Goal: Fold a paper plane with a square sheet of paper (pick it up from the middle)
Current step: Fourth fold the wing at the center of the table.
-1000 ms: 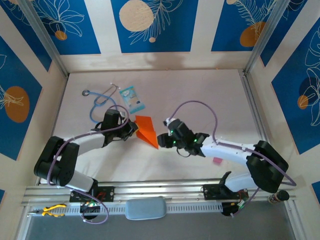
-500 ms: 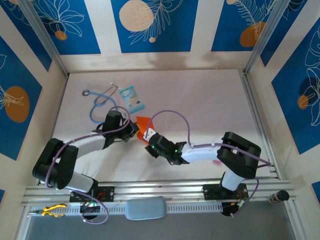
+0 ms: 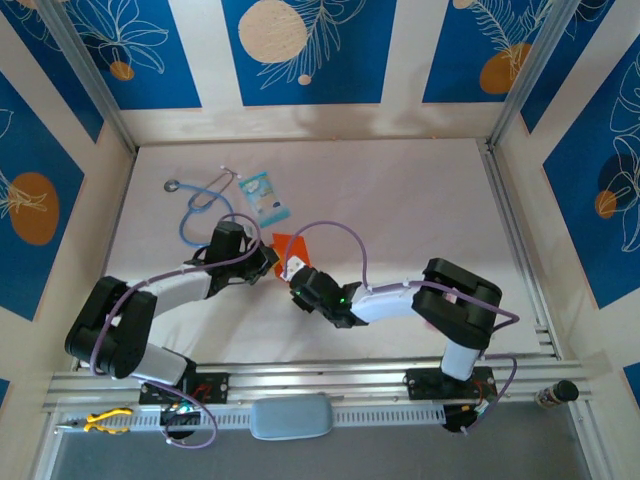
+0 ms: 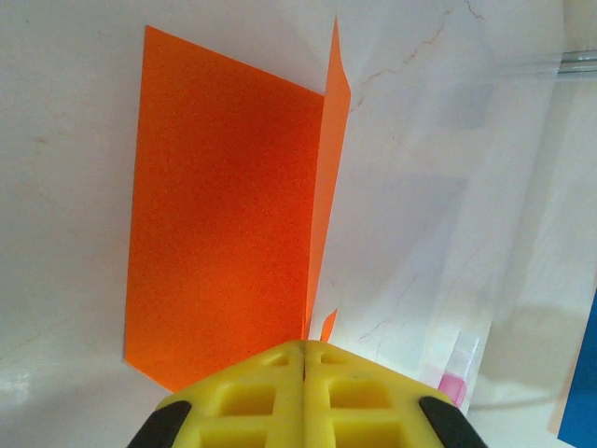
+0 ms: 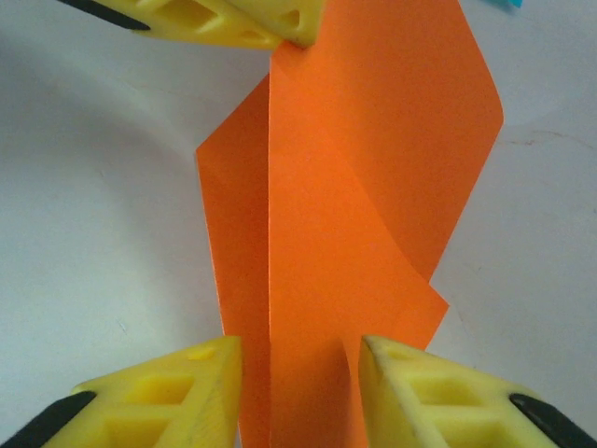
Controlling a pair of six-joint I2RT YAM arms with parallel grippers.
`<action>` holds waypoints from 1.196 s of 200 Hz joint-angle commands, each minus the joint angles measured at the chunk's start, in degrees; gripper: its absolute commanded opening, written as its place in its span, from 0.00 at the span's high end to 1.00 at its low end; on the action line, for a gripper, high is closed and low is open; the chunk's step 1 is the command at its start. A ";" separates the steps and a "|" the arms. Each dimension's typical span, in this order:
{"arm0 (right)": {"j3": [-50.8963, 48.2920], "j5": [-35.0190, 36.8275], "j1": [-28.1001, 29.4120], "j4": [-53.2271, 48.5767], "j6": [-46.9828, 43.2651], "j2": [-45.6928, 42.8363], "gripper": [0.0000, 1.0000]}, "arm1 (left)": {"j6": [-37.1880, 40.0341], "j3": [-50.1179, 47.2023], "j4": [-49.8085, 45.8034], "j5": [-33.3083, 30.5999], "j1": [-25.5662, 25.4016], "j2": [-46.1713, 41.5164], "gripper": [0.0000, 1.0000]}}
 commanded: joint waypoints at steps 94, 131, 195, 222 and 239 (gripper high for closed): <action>0.22 2.18 0.12 0.52 1.65 -0.27 0.79 | 1.18 1.61 -2.40 -0.63 -0.67 -1.30 1.00; -0.72 2.17 -0.06 1.20 3.18 -1.07 0.87 | 2.41 2.21 -3.94 -1.08 -0.67 -1.85 1.00; -1.52 1.39 -0.21 2.22 3.52 -1.62 0.91 | 6.38 4.60 -7.98 -1.33 -0.40 -1.38 0.58; -1.81 1.10 -0.21 2.55 3.96 -1.48 0.91 | 7.85 6.61 -9.15 -0.03 0.03 0.68 0.48; -1.90 1.03 -0.23 2.66 4.16 -1.51 0.91 | 8.52 7.86 -9.40 1.18 0.38 2.50 0.47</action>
